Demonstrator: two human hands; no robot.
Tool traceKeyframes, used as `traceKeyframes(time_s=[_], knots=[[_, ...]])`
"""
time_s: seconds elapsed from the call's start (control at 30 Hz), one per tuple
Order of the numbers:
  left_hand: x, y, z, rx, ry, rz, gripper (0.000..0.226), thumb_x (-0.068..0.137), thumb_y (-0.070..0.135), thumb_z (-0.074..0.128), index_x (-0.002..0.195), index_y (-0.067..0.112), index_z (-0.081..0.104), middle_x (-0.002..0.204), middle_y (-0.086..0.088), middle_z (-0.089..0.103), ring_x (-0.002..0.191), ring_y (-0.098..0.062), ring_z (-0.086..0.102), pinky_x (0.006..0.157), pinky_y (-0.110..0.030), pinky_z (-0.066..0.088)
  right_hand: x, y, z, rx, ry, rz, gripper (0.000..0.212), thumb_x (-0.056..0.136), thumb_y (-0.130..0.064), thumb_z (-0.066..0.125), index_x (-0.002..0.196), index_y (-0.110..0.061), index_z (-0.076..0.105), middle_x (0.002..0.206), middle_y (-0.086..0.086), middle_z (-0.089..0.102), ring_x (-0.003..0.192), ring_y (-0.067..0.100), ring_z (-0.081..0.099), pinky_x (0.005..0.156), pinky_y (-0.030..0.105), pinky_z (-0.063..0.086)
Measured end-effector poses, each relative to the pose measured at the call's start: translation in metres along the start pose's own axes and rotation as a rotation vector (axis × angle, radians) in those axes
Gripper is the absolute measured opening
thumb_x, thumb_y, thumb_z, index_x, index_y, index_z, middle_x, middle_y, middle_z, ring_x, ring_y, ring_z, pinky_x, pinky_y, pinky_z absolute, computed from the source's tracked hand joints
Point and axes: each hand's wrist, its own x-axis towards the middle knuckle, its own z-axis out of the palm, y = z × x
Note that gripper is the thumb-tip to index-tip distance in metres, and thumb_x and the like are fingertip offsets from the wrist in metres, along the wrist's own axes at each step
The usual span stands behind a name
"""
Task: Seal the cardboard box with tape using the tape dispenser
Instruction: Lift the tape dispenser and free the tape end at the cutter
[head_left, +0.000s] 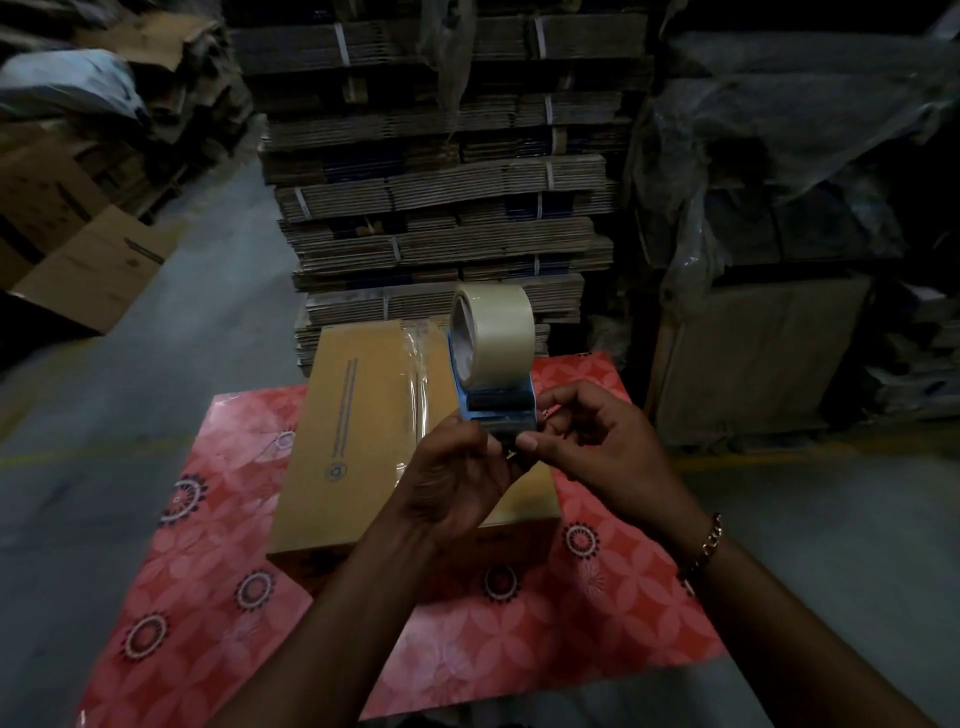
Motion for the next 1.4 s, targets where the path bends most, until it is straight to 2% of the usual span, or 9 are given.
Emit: traceKeyframes(time_s=[0.1,0.2,0.3,0.5,0.67,0.87,1.13,1.27,1.4], knots=[[0.000,-0.004,0.001,-0.032,-0.031,-0.005,0.068,0.066,0.000,0.053,0.135,-0.006,0.052,0.121,-0.027,0.060,0.126,-0.047,0.045,0.102,-0.048,0.047,-0.002,-0.003,-0.008,-0.166,-0.004,-0.097,0.028,0.079,-0.028,0.084,0.099,-0.035,0.065,0.079,-0.010,0.073,0.059,0.011,0.062,0.056,0.017,0.047],[0.000,-0.006,0.004,-0.033,-0.026,-0.001,0.070,0.064,-0.001,0.054,0.133,-0.008,0.052,0.115,-0.025,0.062,0.121,-0.044,0.051,0.098,-0.044,0.050,-0.003,-0.005,-0.009,-0.261,0.021,-0.150,0.029,0.079,-0.026,0.084,0.099,-0.031,0.063,0.070,-0.010,0.072,0.053,0.008,0.060,0.052,0.022,0.047],[-0.001,-0.008,0.005,-0.002,-0.024,-0.005,0.061,0.062,-0.002,0.056,0.122,-0.006,0.059,0.103,-0.021,0.070,0.103,-0.034,0.065,0.091,-0.039,0.056,-0.004,-0.004,-0.009,-0.222,-0.006,-0.049,0.031,0.077,-0.025,0.083,0.097,-0.031,0.060,0.070,-0.012,0.070,0.054,0.004,0.056,0.054,0.025,0.048],[0.000,-0.013,0.002,0.057,0.009,0.004,0.054,0.060,0.002,0.057,0.113,0.002,0.072,0.101,-0.017,0.073,0.098,-0.027,0.071,0.088,-0.038,0.057,-0.005,-0.004,-0.010,-0.178,-0.026,0.030,0.031,0.076,-0.023,0.081,0.097,-0.029,0.058,0.067,-0.007,0.064,0.054,0.001,0.053,0.058,0.033,0.046],[-0.001,-0.011,0.003,0.101,0.021,0.000,0.060,0.057,0.005,0.059,0.117,0.000,0.065,0.100,-0.016,0.073,0.098,-0.028,0.069,0.084,-0.036,0.058,-0.009,-0.006,-0.013,-0.505,0.062,-0.244,0.045,0.072,-0.041,0.078,0.108,-0.034,0.050,0.085,-0.014,0.052,0.064,0.007,0.050,0.054,0.040,0.049],[-0.002,-0.014,0.007,0.120,-0.015,0.003,0.052,0.059,0.004,0.058,0.109,0.007,0.073,0.095,-0.014,0.070,0.095,-0.025,0.068,0.079,-0.033,0.058,-0.008,-0.012,-0.017,-0.539,-0.025,-0.440,0.014,0.085,-0.029,0.070,0.099,-0.025,0.070,0.091,-0.015,0.057,0.068,0.004,0.049,0.055,0.036,0.048],[-0.002,-0.014,0.008,0.069,-0.061,-0.022,0.048,0.062,0.003,0.060,0.109,0.004,0.071,0.100,-0.015,0.067,0.100,-0.027,0.063,0.084,-0.034,0.056,-0.009,-0.020,-0.018,-0.771,-0.031,-0.503,0.013,0.086,-0.037,0.069,0.093,-0.026,0.069,0.090,-0.012,0.061,0.076,0.005,0.059,0.054,0.028,0.048],[0.000,-0.011,0.009,-0.073,-0.060,-0.129,0.046,0.062,0.021,0.076,0.104,0.003,0.072,0.090,-0.012,0.068,0.083,-0.023,0.064,0.075,-0.033,0.050,-0.012,-0.016,-0.012,-0.734,0.003,-0.482,0.017,0.083,-0.039,0.071,0.090,-0.025,0.064,0.088,-0.011,0.059,0.070,0.006,0.057,0.051,0.033,0.049],[0.004,-0.008,0.016,-0.126,-0.004,-0.171,0.062,0.087,0.049,0.057,0.127,0.003,0.058,0.092,-0.011,0.066,0.081,-0.023,0.063,0.072,-0.033,0.050,-0.014,-0.011,-0.004,-0.722,0.032,-0.448,0.020,0.081,-0.040,0.070,0.087,-0.025,0.058,0.086,-0.011,0.055,0.068,0.008,0.057,0.051,0.037,0.050]])
